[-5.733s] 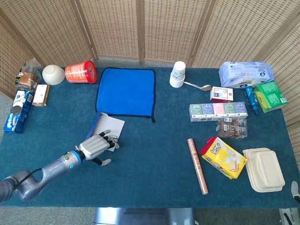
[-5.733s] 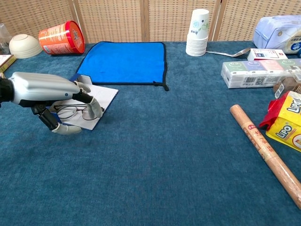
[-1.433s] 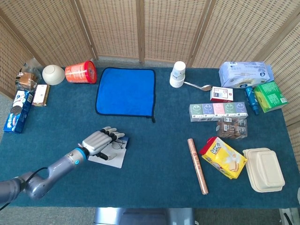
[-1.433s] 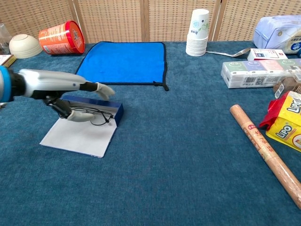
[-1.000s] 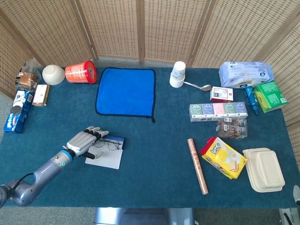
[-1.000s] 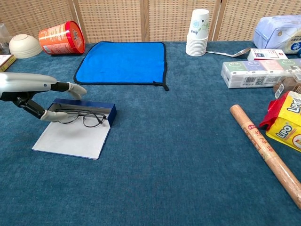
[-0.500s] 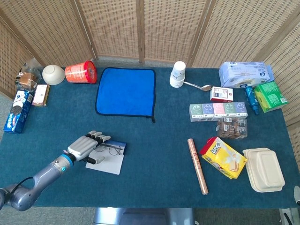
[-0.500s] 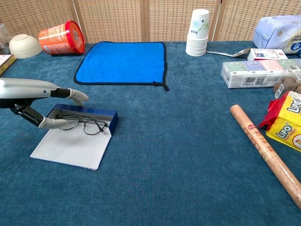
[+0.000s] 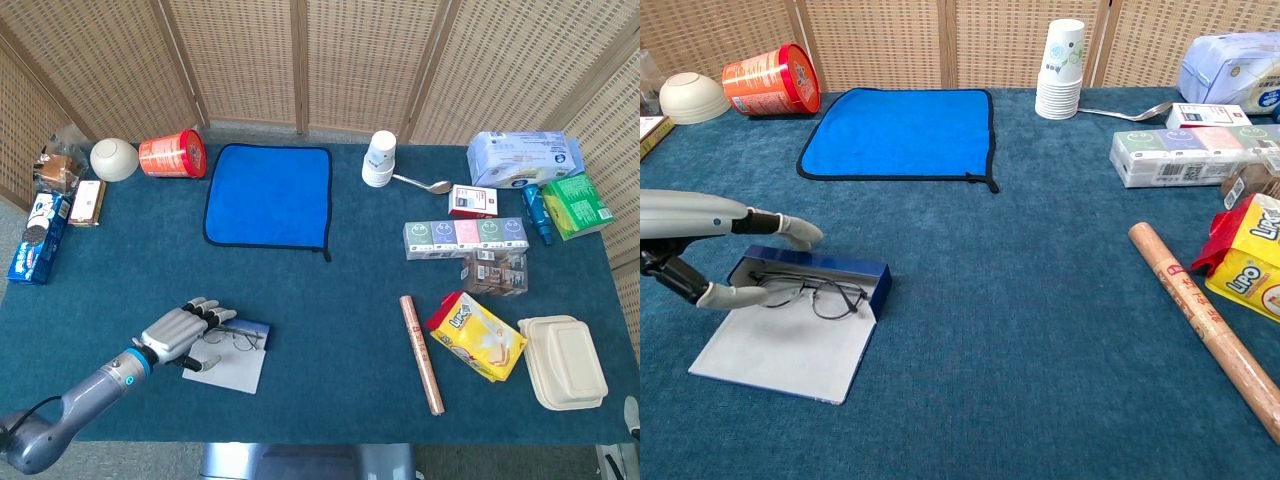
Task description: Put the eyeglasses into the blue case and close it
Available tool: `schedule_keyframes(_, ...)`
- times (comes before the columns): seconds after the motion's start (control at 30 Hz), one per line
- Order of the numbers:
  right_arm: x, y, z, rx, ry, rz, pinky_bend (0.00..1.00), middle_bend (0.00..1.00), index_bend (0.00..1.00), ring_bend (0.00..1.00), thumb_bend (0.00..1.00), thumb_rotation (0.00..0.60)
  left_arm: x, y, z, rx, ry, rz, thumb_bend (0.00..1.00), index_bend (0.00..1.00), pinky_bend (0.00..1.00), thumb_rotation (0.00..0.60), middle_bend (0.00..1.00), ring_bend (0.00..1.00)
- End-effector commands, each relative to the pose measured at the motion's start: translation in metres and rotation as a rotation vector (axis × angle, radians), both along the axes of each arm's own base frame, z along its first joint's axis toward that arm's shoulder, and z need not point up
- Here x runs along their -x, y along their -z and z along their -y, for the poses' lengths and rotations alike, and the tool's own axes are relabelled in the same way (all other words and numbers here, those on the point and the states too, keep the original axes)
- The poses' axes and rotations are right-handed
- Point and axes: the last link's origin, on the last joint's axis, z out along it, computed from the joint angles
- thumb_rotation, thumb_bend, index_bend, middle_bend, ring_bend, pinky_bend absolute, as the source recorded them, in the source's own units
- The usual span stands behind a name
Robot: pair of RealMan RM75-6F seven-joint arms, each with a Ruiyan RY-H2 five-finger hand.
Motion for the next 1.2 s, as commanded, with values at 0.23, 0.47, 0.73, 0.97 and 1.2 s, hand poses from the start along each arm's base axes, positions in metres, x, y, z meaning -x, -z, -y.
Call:
schedule_keyframes(0.23,0.000,0.001,0.003,-0.008,-0.011,0.005,0.09,0.02,0.00,0.00,0.35,0.600,-0.002,-0.013,0.013,-0.023,-0.012,0.050,0.35,0.00,0.00,0.294,0.03,0.00)
schedule_keyframes(0.47,0.002,0.000,0.002,-0.006,-0.009,0.004,0.09,0.02,0.00,0.00,0.35,0.600,0.000,-0.007,0.000,-0.033,-0.050,0.075,0.35,0.00,0.01,0.300,0.00,0.00)
schedule_keyframes(0.73,0.005,-0.002,-0.003,0.003,0.007,0.003,0.09,0.02,0.00,0.00,0.35,0.600,-0.004,0.011,-0.017,0.006,-0.089,0.086,0.35,0.00,0.06,0.294,0.03,0.00)
schedule_keyframes(0.97,0.005,-0.004,-0.004,0.006,0.012,-0.003,0.09,0.02,0.00,0.00,0.35,0.600,-0.006,0.016,-0.011,0.059,-0.083,0.076,0.35,0.00,0.06,0.298,0.06,0.00)
schedule_keyframes(1.2,0.002,-0.003,-0.004,0.006,0.006,-0.003,0.09,0.02,0.00,0.00,0.35,0.600,-0.007,0.012,-0.001,0.092,-0.062,0.070,0.35,0.01,0.10,0.293,0.08,0.01)
